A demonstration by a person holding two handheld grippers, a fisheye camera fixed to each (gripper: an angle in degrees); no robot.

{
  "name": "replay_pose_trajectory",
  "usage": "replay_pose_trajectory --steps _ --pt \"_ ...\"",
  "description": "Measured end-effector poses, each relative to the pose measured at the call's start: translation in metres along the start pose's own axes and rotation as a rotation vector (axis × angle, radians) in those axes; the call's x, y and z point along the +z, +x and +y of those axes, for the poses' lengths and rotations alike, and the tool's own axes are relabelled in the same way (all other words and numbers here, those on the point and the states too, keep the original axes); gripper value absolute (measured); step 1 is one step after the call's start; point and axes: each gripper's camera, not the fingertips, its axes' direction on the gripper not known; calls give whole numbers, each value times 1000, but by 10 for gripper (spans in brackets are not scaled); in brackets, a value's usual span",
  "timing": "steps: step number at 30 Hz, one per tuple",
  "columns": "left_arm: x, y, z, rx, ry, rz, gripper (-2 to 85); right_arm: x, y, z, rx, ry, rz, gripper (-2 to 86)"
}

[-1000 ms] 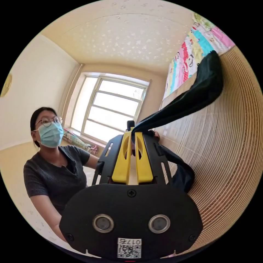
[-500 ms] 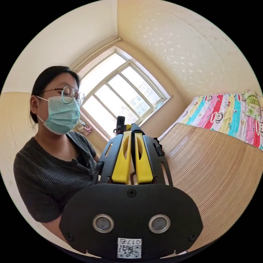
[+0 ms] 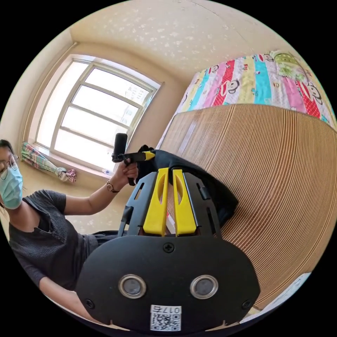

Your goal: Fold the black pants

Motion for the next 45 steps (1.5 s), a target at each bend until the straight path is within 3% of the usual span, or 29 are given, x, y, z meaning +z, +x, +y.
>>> replay_pose_trajectory --steps 7,12,17,22,27,31,37,40,45 --pt "97 -74 145 -264 -224 46 40 127 77 176 388 -121 -84 43" --pt "122 -109 225 -512 -312 -100 71 169 110 243 601 -199 -61 96" --pt "120 -131 179 -467 -184 -47 144 139 164 199 590 9 -35 153" --pt "159 -153 105 -359 -190 -92 166 165 223 138 551 -30 -51 171" --pt "211 -160 79 -320 -276 -135 129 204 242 126 602 -65 -122 137" --pt "213 -159 88 -403 -288 -101 90 202 215 140 666 -12 -198 98" --pt "147 -108 124 -340 -326 -139 53 228 96 106 545 -111 -302 76" --pt "79 -95 154 -389 -309 -160 52 264 26 59 445 -199 -332 74" --pt "-111 -49 202 -402 -61 -243 53 332 -98 -46 248 -263 -476 74"
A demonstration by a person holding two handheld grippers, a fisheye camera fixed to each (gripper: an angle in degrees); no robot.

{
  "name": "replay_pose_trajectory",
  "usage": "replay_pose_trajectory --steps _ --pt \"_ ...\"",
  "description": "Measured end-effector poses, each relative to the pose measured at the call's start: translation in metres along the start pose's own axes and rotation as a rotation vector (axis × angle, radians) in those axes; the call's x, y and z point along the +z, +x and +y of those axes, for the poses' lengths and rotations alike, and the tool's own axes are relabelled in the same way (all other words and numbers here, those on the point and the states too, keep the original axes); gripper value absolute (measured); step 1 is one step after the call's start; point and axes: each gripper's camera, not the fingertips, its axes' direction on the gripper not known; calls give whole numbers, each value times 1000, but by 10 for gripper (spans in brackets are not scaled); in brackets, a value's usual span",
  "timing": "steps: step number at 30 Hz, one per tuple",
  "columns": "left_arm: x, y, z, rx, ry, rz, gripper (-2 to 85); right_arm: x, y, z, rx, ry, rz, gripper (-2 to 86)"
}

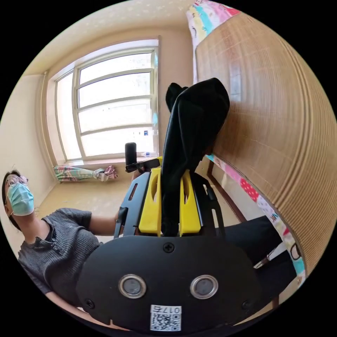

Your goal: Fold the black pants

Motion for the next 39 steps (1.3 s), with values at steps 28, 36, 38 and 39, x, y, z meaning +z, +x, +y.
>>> replay_pose_trajectory --steps 28,36,38,39 --pt "152 -126 85 -386 433 -12 14 -340 -201 164 430 648 766 5" --pt "254 89 -46 353 365 -182 -10 -337 -478 320 94 1479 1667 4" --pt "276 141 -50 496 372 -160 -10 -324 -489 359 7 1639 1691 4" --pt "293 174 -47 586 374 -144 -10 -327 -486 366 22 1646 1671 4"
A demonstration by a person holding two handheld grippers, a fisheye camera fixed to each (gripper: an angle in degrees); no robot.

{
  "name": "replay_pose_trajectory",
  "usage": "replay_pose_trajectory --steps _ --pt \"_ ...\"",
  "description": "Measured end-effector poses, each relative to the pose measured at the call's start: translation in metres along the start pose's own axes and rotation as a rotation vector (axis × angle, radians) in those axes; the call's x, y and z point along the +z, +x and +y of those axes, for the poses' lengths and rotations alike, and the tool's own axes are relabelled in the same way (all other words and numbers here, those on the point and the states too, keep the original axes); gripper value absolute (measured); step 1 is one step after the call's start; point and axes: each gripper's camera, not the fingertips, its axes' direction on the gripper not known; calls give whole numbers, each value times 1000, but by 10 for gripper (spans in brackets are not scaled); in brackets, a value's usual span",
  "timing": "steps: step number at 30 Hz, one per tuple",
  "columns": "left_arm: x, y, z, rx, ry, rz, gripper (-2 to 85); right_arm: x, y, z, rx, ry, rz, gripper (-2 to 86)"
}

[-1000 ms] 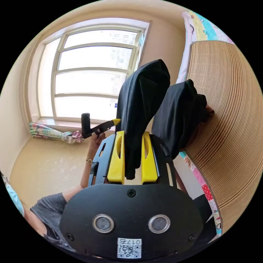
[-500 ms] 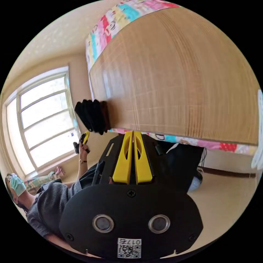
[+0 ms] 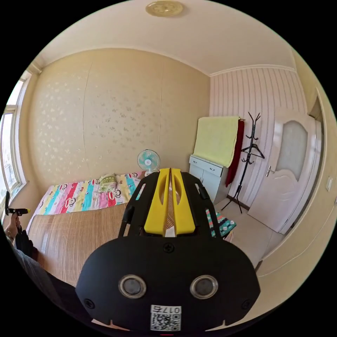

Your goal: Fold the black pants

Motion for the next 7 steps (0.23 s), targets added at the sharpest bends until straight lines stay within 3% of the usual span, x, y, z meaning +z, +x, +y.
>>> replay_pose_trajectory --steps 5,7 --pt "88 119 5 140 -13 242 -10 75 45 45 121 -440 -98 4" --pt "130 151 21 146 -39 335 -10 99 40 59 75 -503 -94 3"
